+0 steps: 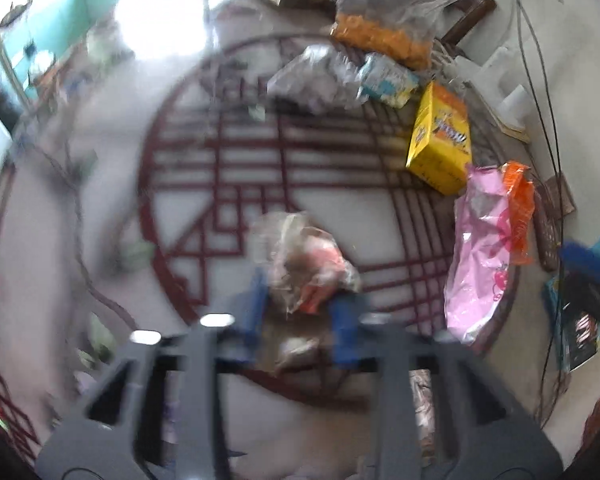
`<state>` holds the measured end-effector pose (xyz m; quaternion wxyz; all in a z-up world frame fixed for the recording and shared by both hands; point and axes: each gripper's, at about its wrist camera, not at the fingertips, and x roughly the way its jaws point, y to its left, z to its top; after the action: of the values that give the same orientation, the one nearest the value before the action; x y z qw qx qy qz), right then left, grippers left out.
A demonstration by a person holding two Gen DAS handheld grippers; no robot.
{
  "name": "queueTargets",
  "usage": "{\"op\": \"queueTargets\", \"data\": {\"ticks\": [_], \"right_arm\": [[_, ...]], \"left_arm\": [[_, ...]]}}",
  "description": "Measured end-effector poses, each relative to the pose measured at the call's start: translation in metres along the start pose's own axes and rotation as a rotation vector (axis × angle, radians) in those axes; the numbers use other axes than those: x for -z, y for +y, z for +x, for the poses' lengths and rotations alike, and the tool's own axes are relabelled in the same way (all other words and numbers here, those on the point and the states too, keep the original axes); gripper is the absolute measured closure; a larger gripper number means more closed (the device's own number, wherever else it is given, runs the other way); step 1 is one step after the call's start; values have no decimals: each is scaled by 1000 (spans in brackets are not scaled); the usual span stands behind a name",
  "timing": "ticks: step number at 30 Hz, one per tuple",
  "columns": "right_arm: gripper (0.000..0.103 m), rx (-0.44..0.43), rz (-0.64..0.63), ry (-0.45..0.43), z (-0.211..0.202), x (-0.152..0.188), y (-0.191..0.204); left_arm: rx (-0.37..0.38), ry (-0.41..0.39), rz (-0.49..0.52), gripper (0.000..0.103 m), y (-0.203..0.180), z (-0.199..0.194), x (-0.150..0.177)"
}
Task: Collect trash
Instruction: 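Grasp the crumpled silver foil wad with the right gripper while the left gripper grasps a crumpled paper wad, then carry the foil wad and paper wad over the red bin with both grippers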
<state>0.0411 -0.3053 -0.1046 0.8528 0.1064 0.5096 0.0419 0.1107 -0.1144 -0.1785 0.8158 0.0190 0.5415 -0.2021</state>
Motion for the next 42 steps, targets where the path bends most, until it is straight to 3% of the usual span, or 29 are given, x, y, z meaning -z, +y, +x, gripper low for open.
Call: {"op": "queueTargets", "data": {"ticks": [7,17,20,24,26,31,38,42], "right_arm": [[43,-30,-125,-4,45,-70,23],[43,-62,-198,105,142,-138,29],[42,-52,-225,119,159,-146,31],[42,-60,-230,143,175,-151,30],[43,-64,-235,156,181,-152,30],[54,-75,-251,158,183,-147,34],[56,-129,-205,107,148,-126,36],[56,-140,-188,86,121,-106,43]], "left_arm": [[-15,-69,33,82,11,-42,2],[-36,26,-95,81,43,-26,26],[-34,30,-130,73,51,-21,28],[-43,7,-161,49,55,-23,27],[-49,-2,-174,43,57,-23,27],[-55,-4,-214,30,65,-20,27],[-7,32,-217,30,64,-7,30],[29,28,-192,56,57,-6,33]]}}
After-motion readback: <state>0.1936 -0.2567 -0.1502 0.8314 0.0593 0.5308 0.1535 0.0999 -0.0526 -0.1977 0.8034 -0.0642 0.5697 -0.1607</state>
